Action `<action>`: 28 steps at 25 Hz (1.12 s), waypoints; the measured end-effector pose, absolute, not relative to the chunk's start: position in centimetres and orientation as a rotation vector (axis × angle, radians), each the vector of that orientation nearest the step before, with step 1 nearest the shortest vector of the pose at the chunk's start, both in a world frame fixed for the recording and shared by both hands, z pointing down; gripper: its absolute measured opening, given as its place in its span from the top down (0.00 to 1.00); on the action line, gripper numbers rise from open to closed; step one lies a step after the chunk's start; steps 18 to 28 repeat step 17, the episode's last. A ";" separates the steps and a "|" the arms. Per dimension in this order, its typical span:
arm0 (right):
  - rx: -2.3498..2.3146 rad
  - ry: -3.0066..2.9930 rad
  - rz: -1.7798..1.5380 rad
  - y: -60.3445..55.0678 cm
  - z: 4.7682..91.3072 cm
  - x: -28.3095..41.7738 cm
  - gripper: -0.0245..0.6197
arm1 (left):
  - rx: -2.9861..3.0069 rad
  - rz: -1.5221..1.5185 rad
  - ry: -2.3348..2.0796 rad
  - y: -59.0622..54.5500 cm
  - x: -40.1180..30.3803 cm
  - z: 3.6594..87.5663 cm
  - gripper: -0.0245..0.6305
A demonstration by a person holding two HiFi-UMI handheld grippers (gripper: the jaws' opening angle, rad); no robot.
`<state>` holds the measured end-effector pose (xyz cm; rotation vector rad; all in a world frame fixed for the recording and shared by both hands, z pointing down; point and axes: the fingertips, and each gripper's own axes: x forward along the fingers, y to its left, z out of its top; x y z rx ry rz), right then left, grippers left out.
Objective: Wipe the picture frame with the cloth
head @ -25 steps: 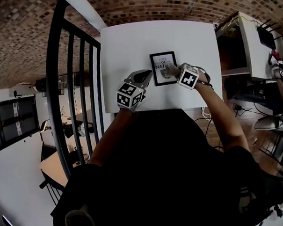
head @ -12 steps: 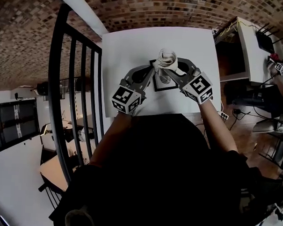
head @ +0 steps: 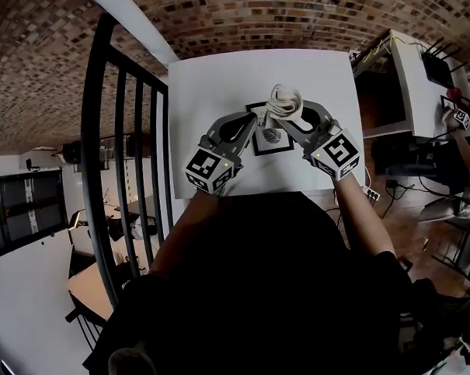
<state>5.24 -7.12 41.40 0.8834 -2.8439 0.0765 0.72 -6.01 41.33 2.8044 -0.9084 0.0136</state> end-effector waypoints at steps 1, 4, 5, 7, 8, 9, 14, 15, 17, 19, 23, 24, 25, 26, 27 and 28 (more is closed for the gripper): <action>0.890 -2.850 0.092 -7.2 41.4 5.3 0.78 | 2.807 0.019 -0.907 -6.0 0.7 41.3 0.96; 0.916 -2.872 0.141 -7.4 41.2 5.6 0.78 | 2.813 0.029 -0.902 -6.0 1.0 41.5 0.96; 0.916 -2.874 0.144 -7.4 41.2 5.6 0.78 | 2.813 0.030 -0.901 -5.9 1.2 41.5 0.96; 0.905 -2.880 0.144 -7.3 41.1 5.5 0.78 | 2.815 0.032 -0.899 -5.8 1.4 41.6 0.96; 0.899 -2.884 0.146 -7.2 41.1 5.4 0.78 | 2.816 0.033 -0.897 -5.8 1.6 41.6 0.96; 0.894 -2.886 0.147 -7.1 41.1 5.4 0.78 | 2.818 0.034 -0.895 -5.8 1.6 41.5 0.96; 0.852 -2.889 0.145 -7.0 41.3 4.9 0.78 | 2.822 0.037 -0.898 -5.9 2.0 41.3 0.96; 0.839 -2.887 0.141 -6.9 41.4 4.8 0.78 | 2.821 0.039 -0.899 -5.8 2.0 41.4 0.96; 0.818 -2.883 0.135 -6.6 41.7 4.7 0.78 | 2.818 0.043 -0.900 -5.8 2.2 41.5 0.96; 0.818 -2.883 0.135 -6.6 41.7 4.7 0.78 | 2.818 0.043 -0.900 -5.8 2.2 41.5 0.96; 0.818 -2.883 0.135 -6.6 41.7 4.7 0.78 | 2.818 0.043 -0.900 -5.8 2.2 41.5 0.96; 0.818 -2.883 0.135 -6.6 41.7 4.7 0.78 | 2.818 0.043 -0.900 -5.8 2.2 41.5 0.96; 0.818 -2.883 0.135 -6.6 41.7 4.7 0.78 | 2.818 0.043 -0.900 -5.8 2.2 41.5 0.96; 0.818 -2.883 0.135 -6.6 41.7 4.7 0.78 | 2.818 0.043 -0.900 -5.8 2.2 41.5 0.96; 0.818 -2.883 0.135 -6.6 41.7 4.7 0.78 | 2.818 0.043 -0.900 -5.8 2.2 41.5 0.96; 0.818 -2.883 0.135 -6.6 41.7 4.7 0.78 | 2.818 0.043 -0.900 -5.8 2.2 41.5 0.96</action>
